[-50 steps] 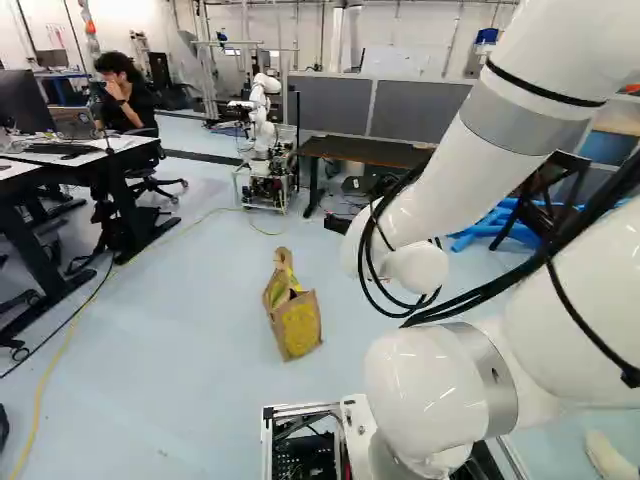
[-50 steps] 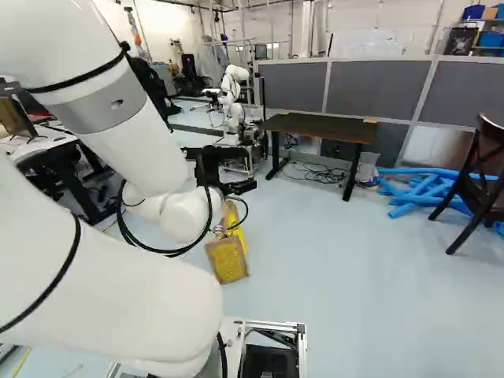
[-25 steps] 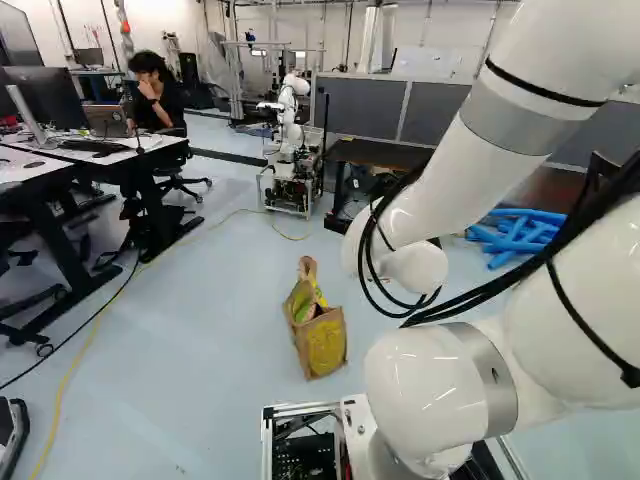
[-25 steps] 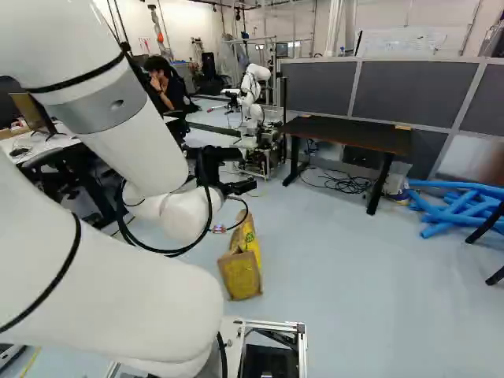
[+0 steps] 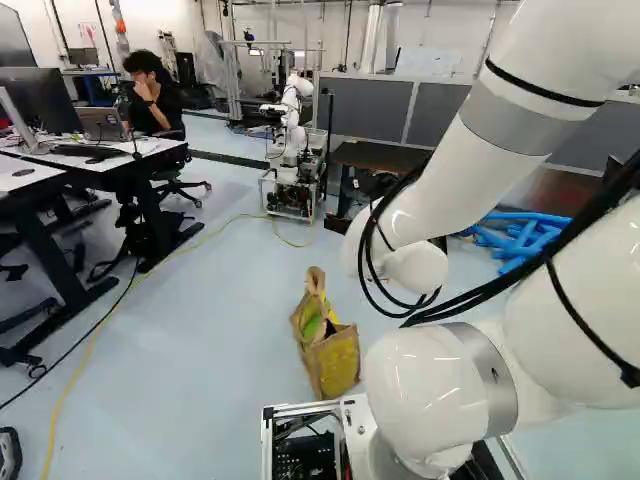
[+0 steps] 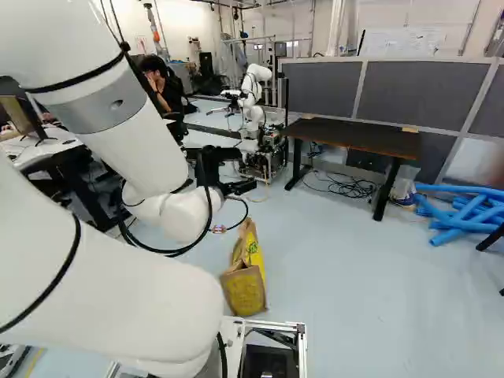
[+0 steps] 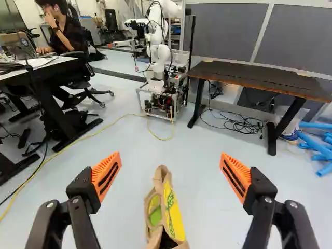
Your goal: Pick up the bag on the ground and place it on the table
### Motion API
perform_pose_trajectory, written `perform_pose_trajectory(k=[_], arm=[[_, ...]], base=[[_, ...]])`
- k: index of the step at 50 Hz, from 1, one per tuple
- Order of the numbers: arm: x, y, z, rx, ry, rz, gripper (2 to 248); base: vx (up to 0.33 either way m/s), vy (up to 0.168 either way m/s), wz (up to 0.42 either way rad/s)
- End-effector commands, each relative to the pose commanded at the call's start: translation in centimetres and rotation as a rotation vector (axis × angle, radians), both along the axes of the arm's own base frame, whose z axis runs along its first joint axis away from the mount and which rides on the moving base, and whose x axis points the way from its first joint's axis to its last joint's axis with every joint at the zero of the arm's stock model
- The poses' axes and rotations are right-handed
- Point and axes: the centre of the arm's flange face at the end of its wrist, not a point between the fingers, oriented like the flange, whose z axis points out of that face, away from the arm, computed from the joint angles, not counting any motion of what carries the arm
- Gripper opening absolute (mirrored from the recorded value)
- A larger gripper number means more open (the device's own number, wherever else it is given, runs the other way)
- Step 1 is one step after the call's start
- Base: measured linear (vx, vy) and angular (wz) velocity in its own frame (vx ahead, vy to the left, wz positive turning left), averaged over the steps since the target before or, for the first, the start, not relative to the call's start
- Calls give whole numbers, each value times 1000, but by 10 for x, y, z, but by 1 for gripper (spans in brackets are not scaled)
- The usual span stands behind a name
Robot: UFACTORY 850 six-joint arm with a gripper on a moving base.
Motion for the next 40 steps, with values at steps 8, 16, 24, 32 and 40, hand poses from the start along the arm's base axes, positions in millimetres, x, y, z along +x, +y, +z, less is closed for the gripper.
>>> perform_pose_trajectory(k=[8, 16, 24, 32, 40], arm=[[0, 0, 0, 0, 0, 0, 247], [0, 0, 0, 0, 0, 0, 247], [1, 0, 0, 0, 0, 0, 247], [5, 0, 0, 0, 13, 0, 247], [11, 0, -1, 0, 37, 0, 247]], base=[[100, 86, -21], [8, 11, -4], [0, 0, 0], [0, 0, 0], [0, 0, 0]])
